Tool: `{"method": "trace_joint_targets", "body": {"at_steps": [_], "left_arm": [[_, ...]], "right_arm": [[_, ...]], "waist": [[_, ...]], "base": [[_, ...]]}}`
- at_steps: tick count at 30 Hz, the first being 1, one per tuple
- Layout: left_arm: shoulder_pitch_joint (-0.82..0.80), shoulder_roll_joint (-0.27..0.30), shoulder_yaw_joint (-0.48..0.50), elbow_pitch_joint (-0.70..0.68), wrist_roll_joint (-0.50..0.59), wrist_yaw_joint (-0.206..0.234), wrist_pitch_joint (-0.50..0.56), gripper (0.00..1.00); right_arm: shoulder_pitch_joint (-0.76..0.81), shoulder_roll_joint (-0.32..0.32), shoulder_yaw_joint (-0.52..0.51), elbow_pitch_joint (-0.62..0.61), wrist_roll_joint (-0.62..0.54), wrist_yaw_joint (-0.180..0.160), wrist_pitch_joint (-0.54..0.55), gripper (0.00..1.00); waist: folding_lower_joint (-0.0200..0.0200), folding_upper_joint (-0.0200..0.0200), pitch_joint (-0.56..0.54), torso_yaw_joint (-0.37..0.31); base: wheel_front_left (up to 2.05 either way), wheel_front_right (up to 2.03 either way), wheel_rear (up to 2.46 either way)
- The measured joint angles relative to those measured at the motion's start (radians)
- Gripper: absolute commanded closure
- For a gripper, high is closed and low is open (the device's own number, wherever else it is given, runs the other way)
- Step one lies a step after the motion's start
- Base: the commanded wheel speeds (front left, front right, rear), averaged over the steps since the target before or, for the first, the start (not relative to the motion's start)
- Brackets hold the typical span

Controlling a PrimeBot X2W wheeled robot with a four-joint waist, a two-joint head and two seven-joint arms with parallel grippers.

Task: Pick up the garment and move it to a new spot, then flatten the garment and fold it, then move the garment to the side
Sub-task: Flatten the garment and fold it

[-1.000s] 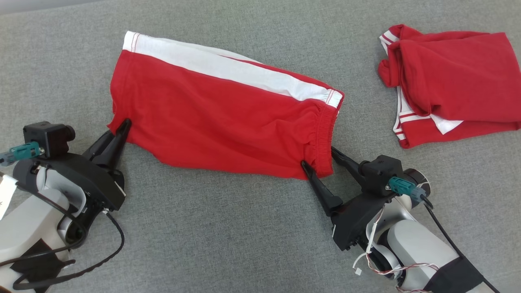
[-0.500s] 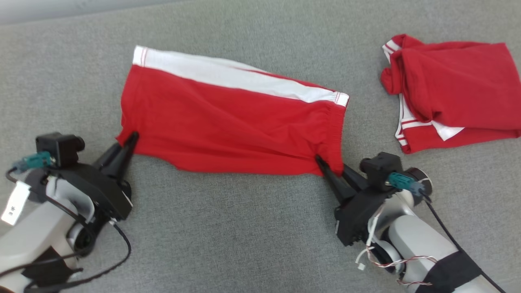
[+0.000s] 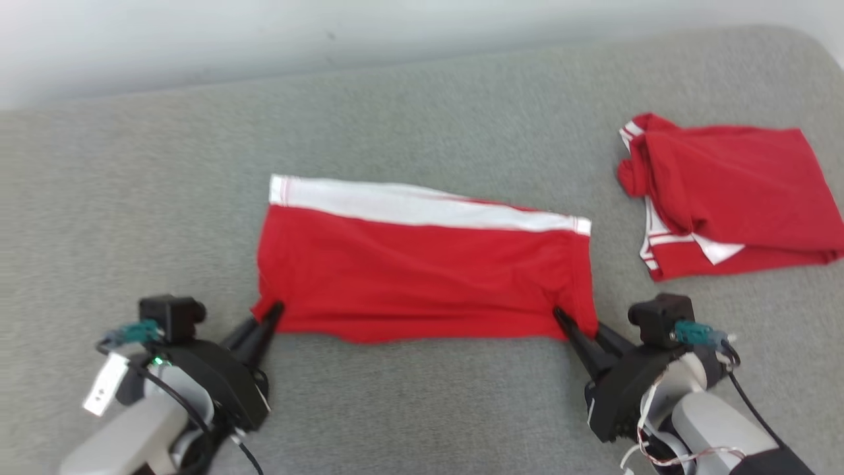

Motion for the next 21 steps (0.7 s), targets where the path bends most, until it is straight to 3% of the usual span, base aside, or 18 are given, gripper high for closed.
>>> {"method": "trace_joint_targets", "body": {"at_steps": [21], "left_arm": [[0.133, -0.033, -0.012, 0.04, -0.016, 0.0, 0.0, 1.0]], "right_arm": [[0.076, 0.004, 0.034, 0.053, 0.061, 0.034, 0.031, 1.0]], "waist": [[-0.0001, -0.0001, -0.163, 0.184]], "base": [[0.0, 0.0, 0.0]]}}
